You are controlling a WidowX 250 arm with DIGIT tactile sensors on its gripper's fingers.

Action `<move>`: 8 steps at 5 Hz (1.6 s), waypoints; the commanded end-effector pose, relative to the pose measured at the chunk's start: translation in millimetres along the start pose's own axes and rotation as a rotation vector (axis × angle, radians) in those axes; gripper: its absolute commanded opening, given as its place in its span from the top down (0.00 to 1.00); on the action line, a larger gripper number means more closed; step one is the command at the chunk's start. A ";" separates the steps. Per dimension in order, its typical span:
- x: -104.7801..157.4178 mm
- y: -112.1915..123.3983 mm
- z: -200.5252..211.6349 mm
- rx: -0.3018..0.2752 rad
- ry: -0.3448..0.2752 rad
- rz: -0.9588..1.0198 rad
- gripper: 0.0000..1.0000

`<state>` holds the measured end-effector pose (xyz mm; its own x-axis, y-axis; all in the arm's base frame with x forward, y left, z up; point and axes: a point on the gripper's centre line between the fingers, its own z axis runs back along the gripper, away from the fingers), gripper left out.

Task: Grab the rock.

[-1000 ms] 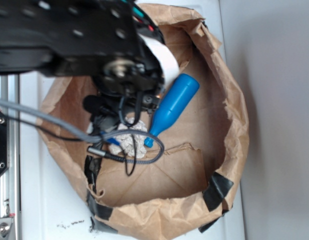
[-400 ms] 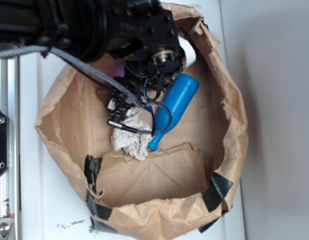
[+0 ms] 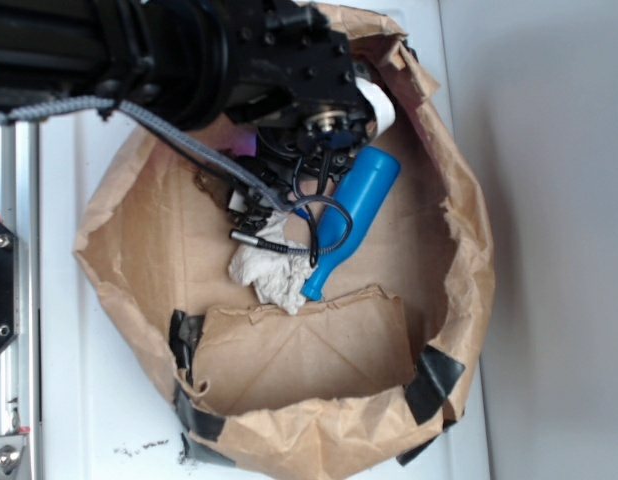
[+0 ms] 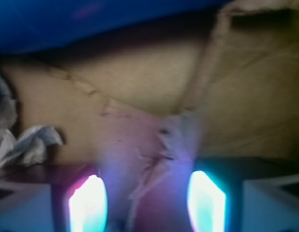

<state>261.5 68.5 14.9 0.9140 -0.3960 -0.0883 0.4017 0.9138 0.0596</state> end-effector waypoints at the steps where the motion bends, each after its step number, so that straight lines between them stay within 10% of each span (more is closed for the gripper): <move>1: 2.0 -1.3 16.1 -0.027 -0.075 0.000 0.50; 2: -0.8 -2.4 38.0 -0.086 -0.150 0.005 0.00; 5: -74.8 -48.1 95.2 -0.155 -0.252 -0.034 0.00; 8: -44.2 -16.4 76.5 -0.146 -0.155 0.010 0.00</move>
<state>213.7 62.1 81.8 0.9260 -0.3762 0.0308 0.3771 0.9188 -0.1166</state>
